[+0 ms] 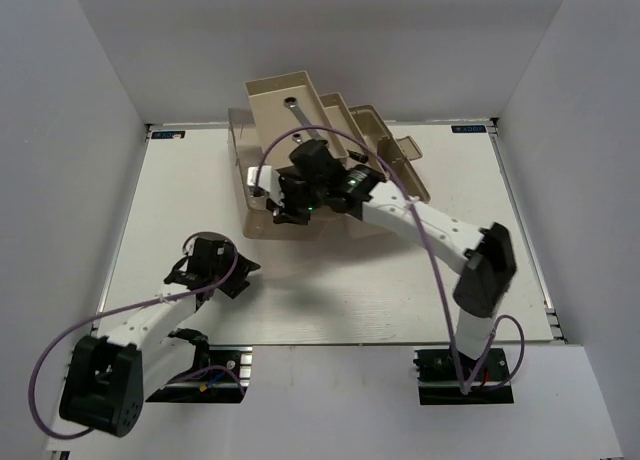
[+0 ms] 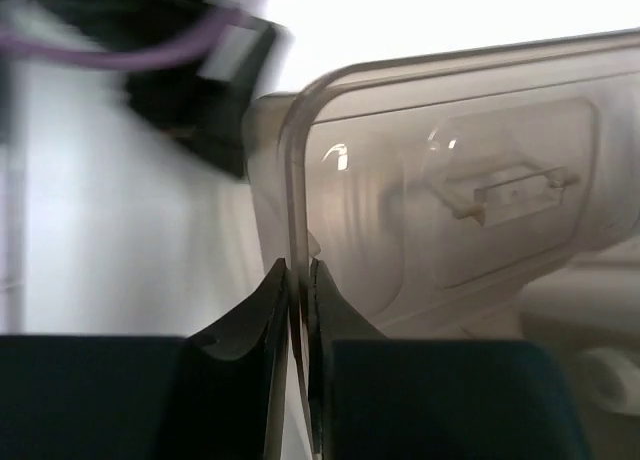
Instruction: Sort the tools into containers
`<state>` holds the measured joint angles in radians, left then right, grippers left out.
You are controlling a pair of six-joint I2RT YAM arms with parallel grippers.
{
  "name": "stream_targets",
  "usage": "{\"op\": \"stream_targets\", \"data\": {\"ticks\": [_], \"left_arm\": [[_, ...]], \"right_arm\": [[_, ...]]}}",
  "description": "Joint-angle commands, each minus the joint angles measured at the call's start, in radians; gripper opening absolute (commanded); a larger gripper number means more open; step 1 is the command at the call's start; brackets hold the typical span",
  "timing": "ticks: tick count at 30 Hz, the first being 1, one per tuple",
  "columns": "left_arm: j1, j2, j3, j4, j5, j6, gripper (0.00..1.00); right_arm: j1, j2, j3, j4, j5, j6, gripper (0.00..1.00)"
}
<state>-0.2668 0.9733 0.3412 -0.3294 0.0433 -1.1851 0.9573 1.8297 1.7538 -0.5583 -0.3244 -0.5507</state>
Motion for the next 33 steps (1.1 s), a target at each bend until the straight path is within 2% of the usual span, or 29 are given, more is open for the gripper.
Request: {"op": "stream_targets", "data": {"ticks": [1, 2, 5, 11, 14, 15, 18, 20, 24, 25, 27, 28, 30, 33], "left_arm": [[0.026, 0.114, 0.021, 0.337, 0.12, 0.005, 0.65], [0.037, 0.16, 0.045, 0.39, 0.136, 0.025, 0.65], [0.046, 0.332, 0.186, 0.414, 0.184, 0.088, 0.66], [0.074, 0.413, 0.393, 0.348, 0.194, 0.16, 0.66], [0.083, 0.449, 0.45, 0.314, 0.216, 0.174, 0.66], [0.083, 0.449, 0.45, 0.314, 0.216, 0.174, 0.66], [0.092, 0.449, 0.478, 0.314, 0.228, 0.185, 0.66], [0.103, 0.479, 0.508, 0.291, 0.237, 0.194, 0.66], [0.112, 0.525, 0.562, 0.291, 0.247, 0.203, 0.66], [0.112, 0.536, 0.591, 0.291, 0.256, 0.212, 0.66], [0.112, 0.562, 0.639, 0.256, 0.256, 0.225, 0.66], [0.112, 0.591, 0.689, 0.256, 0.256, 0.238, 0.66], [0.112, 0.622, 0.776, 0.224, 0.265, 0.249, 0.66], [0.097, 0.689, 0.913, 0.195, 0.279, 0.271, 0.66]], "right_arm": [[-0.015, -0.213, -0.095, 0.165, -0.16, 0.074, 0.0], [-0.02, -0.248, -0.178, 0.173, -0.226, 0.074, 0.0], [-0.02, -0.286, -0.238, 0.169, -0.278, 0.071, 0.0], [-0.017, -0.29, -0.281, 0.149, -0.229, 0.06, 0.0], [-0.014, -0.264, -0.241, 0.085, -0.223, 0.048, 0.48], [-0.017, -0.264, -0.2, 0.046, -0.238, 0.019, 0.67], [-0.017, -0.311, -0.165, 0.002, -0.281, -0.02, 0.72], [-0.014, -0.345, -0.168, 0.006, -0.284, -0.044, 0.7], [-0.009, -0.46, -0.217, 0.078, -0.116, -0.074, 0.56], [-0.008, -0.492, -0.23, 0.13, 0.045, -0.065, 0.44], [-0.015, -0.509, -0.238, 0.188, 0.163, -0.054, 0.3], [-0.017, -0.535, -0.249, 0.217, 0.315, -0.067, 0.18], [-0.035, -0.546, -0.298, 0.337, 0.607, -0.084, 0.09], [-0.098, -0.561, -0.326, 0.399, 0.84, -0.098, 0.07]]}}
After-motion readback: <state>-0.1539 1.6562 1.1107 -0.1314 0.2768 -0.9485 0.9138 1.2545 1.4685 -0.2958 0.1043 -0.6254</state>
